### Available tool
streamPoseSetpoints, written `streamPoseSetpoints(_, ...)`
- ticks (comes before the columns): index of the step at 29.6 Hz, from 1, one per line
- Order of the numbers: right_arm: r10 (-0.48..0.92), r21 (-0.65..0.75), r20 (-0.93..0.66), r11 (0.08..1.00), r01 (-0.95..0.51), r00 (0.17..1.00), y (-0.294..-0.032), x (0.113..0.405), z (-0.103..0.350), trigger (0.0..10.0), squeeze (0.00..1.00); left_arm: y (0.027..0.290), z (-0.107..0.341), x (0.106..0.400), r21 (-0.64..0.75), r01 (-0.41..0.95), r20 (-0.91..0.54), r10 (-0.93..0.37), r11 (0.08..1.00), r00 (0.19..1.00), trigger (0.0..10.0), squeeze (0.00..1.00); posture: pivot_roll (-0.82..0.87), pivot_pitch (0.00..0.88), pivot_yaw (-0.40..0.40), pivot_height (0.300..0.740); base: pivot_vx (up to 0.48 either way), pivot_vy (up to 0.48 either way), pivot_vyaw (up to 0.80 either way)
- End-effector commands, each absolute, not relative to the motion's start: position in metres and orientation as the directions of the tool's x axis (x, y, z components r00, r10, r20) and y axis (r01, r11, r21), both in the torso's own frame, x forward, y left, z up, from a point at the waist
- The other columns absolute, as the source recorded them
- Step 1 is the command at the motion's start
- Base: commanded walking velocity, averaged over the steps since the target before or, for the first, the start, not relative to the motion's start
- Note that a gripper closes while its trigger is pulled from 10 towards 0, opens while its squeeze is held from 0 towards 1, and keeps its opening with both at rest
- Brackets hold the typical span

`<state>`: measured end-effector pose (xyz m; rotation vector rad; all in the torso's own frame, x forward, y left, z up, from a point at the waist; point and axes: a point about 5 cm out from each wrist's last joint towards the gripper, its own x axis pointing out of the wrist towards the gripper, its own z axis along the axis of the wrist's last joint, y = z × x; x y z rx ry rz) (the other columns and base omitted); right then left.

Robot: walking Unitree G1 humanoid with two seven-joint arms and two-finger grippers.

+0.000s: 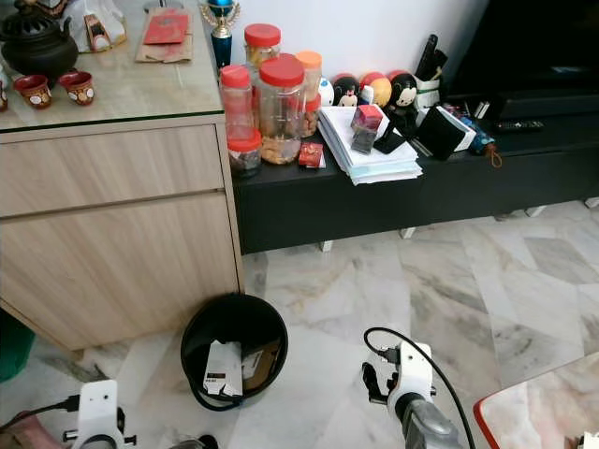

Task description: Picking trash to rubbish bin

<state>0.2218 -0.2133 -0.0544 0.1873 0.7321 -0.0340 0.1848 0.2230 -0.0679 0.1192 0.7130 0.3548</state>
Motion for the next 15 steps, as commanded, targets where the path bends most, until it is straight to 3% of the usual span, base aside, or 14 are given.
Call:
streamPoseSetpoints(1,0.021,0.16,-0.676,0.98,0.12,0.736,-0.216,0.213,-0.059,10.0,0.0,0.214,-0.075,0.175,0.219,-0.232,-0.65,0.318,0.948,0.69,10.0,0.0,0.01,0.087,-0.063,0.74,0.0,0.0,0.0)
streamPoseSetpoints(15,0.0,0.145,-0.73,0.977,0.154,0.684,-0.218,0.192,-0.071,10.0,0.0,0.194,-0.085,0.162,0.161,-0.18,-0.703,0.241,0.97,0.669,10.0,0.0,0.01,0.085,-0.065,0.74,0.0,0.0,0.0)
